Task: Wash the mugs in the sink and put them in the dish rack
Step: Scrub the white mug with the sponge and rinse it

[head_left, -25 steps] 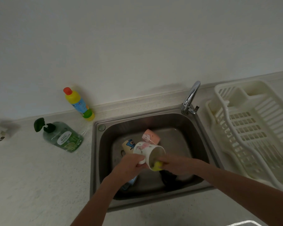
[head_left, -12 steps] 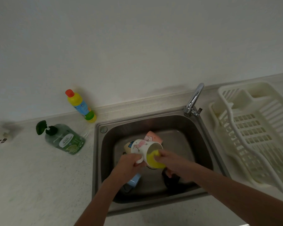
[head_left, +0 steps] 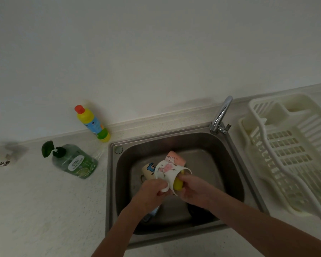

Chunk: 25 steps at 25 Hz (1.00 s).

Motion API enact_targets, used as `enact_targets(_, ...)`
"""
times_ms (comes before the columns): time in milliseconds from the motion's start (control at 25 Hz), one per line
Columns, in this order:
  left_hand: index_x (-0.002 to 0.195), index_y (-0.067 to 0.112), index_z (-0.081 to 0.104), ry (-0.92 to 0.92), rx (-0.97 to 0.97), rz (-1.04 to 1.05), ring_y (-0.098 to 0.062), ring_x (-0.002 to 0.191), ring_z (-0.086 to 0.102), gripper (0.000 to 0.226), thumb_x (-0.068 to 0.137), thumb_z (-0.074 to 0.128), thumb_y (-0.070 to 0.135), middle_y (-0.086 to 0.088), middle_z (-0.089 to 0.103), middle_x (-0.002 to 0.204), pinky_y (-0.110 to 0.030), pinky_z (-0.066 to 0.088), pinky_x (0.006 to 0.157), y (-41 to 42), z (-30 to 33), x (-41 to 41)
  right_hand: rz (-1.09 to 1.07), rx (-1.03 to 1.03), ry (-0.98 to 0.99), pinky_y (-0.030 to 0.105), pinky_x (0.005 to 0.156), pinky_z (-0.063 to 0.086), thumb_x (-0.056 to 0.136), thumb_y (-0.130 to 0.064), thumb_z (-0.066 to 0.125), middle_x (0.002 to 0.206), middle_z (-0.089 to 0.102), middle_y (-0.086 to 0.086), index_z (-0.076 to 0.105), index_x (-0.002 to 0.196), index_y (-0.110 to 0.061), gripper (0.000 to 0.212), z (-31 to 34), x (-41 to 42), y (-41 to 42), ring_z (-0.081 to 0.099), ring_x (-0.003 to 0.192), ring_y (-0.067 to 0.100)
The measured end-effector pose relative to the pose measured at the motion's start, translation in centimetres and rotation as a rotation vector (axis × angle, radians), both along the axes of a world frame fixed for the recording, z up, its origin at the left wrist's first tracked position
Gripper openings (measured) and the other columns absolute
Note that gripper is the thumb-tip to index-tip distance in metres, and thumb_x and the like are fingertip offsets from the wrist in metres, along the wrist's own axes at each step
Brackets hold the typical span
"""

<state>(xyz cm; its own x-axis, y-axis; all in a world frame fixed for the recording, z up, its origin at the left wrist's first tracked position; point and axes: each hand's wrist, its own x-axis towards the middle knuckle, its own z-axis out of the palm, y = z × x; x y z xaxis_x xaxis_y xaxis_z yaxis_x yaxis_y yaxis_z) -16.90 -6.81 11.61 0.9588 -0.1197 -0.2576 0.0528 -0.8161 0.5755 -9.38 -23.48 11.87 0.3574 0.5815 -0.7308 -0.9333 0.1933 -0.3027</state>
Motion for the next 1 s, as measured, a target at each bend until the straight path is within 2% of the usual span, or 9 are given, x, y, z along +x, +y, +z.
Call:
enact_targets(80, 0.084, 0.024, 0.065, -0.013, -0.044, 0.060, -0.001, 0.084, 0.063, 0.011, 0.093, 0.066, 0.030, 0.011, 0.065, 0.085, -0.024, 0.054, 0.082, 0.9, 0.3, 0.4, 0.039, -0.017, -0.036, 0.025, 0.052, 0.057, 0.101, -0.021, 0.050, 0.116, 0.069, 0.020, 0.052, 0.132, -0.007, 0.034, 1.6, 0.4, -1.6, 0.071, 0.086, 0.026)
enact_targets(160, 0.070, 0.032, 0.055, -0.005, -0.034, 0.124, 0.003, 0.069, 0.055, 0.025, 0.092, 0.068, 0.030, 0.014, 0.055, 0.068, -0.012, 0.044, 0.071, 1.9, 0.3, 0.7, 0.079, -0.103, -0.120, 0.026, 0.049, 0.054, 0.100, -0.024, 0.052, 0.105, 0.067, 0.017, 0.053, 0.129, -0.009, 0.032, 2.6, 0.8, -3.5, 0.070, 0.070, 0.020)
enact_targets(320, 0.076, 0.019, 0.064, 0.026, 0.035, 0.168, -0.004, 0.074, 0.058, 0.022, 0.092, 0.067, 0.033, 0.009, 0.060, 0.075, -0.011, 0.041, 0.070, 3.5, 0.1, 0.6, 0.071, -0.191, -0.364, 0.032, 0.065, 0.058, 0.100, -0.023, 0.052, 0.118, 0.062, 0.013, 0.056, 0.123, -0.014, 0.025, 5.3, 2.7, -5.2, 0.069, 0.096, 0.024)
enact_targets(480, 0.098, 0.013, 0.072, 0.032, 0.052, 0.108, -0.011, 0.097, 0.065, 0.025, 0.090, 0.070, 0.037, 0.000, 0.071, 0.102, -0.021, 0.051, 0.089, 3.3, 0.5, 1.1, 0.274, -0.414, -0.970, 0.013, 0.072, 0.051, 0.104, -0.017, 0.046, 0.097, 0.070, -0.014, 0.063, 0.113, -0.025, 0.021, 6.2, 2.7, -2.8, 0.067, 0.088, -0.002)
enact_targets(560, 0.095, 0.012, 0.072, -0.004, 0.053, 0.041, -0.008, 0.091, 0.062, 0.026, 0.089, 0.070, 0.037, 0.000, 0.071, 0.098, -0.010, 0.047, 0.082, 2.9, 1.0, 1.4, 0.549, -0.533, -1.320, 0.010, 0.090, 0.043, 0.100, -0.022, 0.054, 0.122, 0.064, -0.006, 0.059, 0.130, -0.025, 0.031, 4.9, 3.0, -1.8, 0.060, 0.112, 0.009)
enact_targets(640, 0.084, 0.014, 0.069, -0.035, 0.046, -0.035, -0.003, 0.080, 0.054, 0.021, 0.089, 0.071, 0.034, 0.008, 0.061, 0.085, -0.003, 0.036, 0.072, 2.5, 1.6, 1.7, 0.838, -0.599, -1.594, -0.001, 0.094, 0.025, 0.093, -0.027, 0.064, 0.138, 0.048, -0.003, 0.049, 0.143, -0.021, 0.053, 3.2, 3.7, -1.6, 0.047, 0.125, 0.010)
enact_targets(720, 0.078, 0.021, 0.064, -0.031, 0.055, -0.098, -0.001, 0.076, 0.051, 0.018, 0.089, 0.070, 0.034, 0.014, 0.053, 0.080, -0.011, 0.039, 0.073, 2.5, 2.1, 1.9, 0.940, -0.654, -1.670, 0.005, 0.099, 0.024, 0.088, -0.032, 0.070, 0.139, 0.039, -0.006, 0.042, 0.149, -0.024, 0.067, 2.9, 4.5, -1.5, 0.039, 0.126, 0.008)
enact_targets(840, 0.076, 0.024, 0.059, -0.046, 0.023, -0.132, -0.006, 0.080, 0.056, 0.019, 0.089, 0.070, 0.032, 0.008, 0.058, 0.080, -0.019, 0.044, 0.078, 2.2, 2.9, 2.1, 0.917, -0.733, -1.661, 0.022, 0.108, 0.036, 0.089, -0.031, 0.070, 0.140, 0.035, -0.006, 0.039, 0.150, -0.028, 0.069, 2.1, 5.3, -1.5, 0.041, 0.125, 0.009)
enact_targets(1000, 0.084, 0.013, 0.064, -0.090, 0.050, -0.174, -0.006, 0.080, 0.055, 0.021, 0.094, 0.065, 0.032, 0.006, 0.058, 0.084, -0.010, 0.041, 0.076, 1.2, 3.6, 2.0, 0.815, -0.680, -1.641, 0.034, 0.118, 0.031, 0.092, -0.022, 0.068, 0.155, 0.038, -0.003, 0.042, 0.148, -0.026, 0.062, 1.1, 5.0, -1.5, 0.035, 0.142, 0.012)
